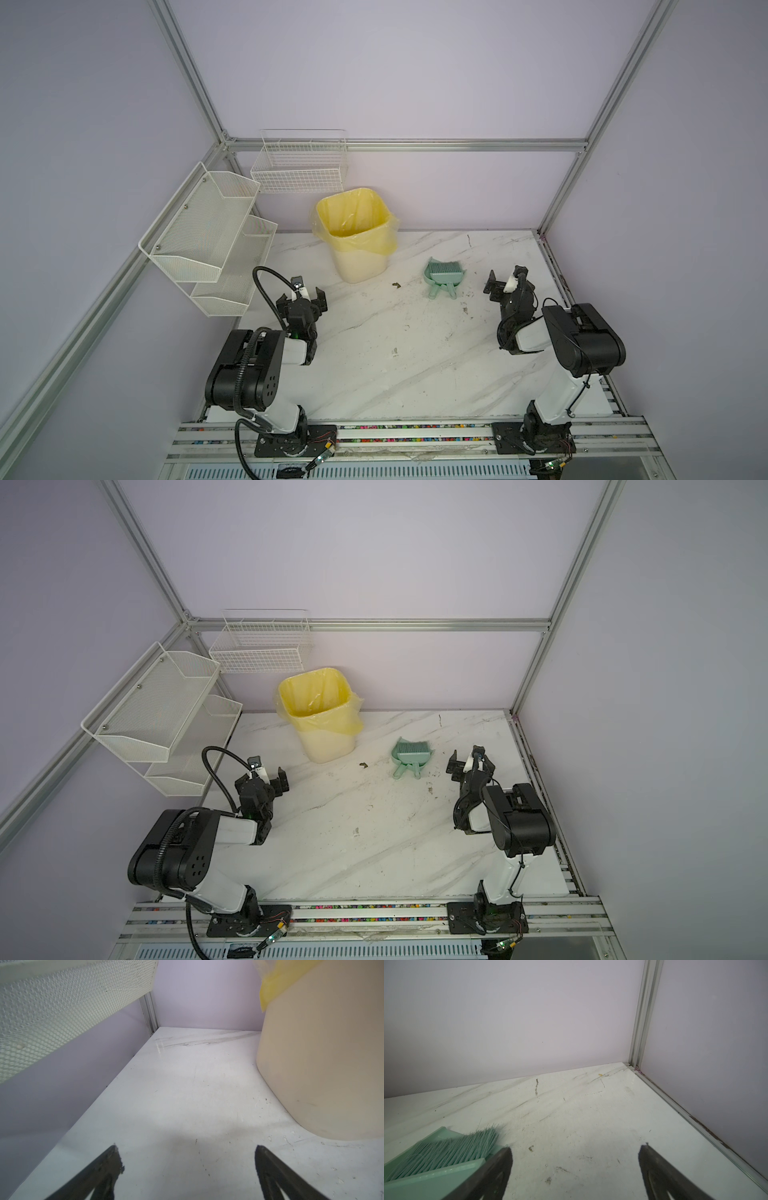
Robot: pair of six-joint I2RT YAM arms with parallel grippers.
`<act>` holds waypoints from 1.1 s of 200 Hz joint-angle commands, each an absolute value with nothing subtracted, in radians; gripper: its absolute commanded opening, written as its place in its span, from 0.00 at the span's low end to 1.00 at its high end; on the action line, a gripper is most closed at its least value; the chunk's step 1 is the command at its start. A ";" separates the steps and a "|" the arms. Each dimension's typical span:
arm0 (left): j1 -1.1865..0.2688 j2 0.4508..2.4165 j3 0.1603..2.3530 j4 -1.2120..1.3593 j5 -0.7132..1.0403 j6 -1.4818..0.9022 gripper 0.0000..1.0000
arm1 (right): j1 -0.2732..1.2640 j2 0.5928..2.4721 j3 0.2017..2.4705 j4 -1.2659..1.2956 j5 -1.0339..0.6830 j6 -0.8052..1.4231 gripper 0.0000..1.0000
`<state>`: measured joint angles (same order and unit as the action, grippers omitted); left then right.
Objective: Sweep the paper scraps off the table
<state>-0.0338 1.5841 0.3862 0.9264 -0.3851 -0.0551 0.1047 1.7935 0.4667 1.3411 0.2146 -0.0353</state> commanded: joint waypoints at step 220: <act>-0.027 1.577 0.365 0.984 -0.379 -0.038 1.00 | 0.101 1.787 0.478 1.320 0.174 -0.044 0.97</act>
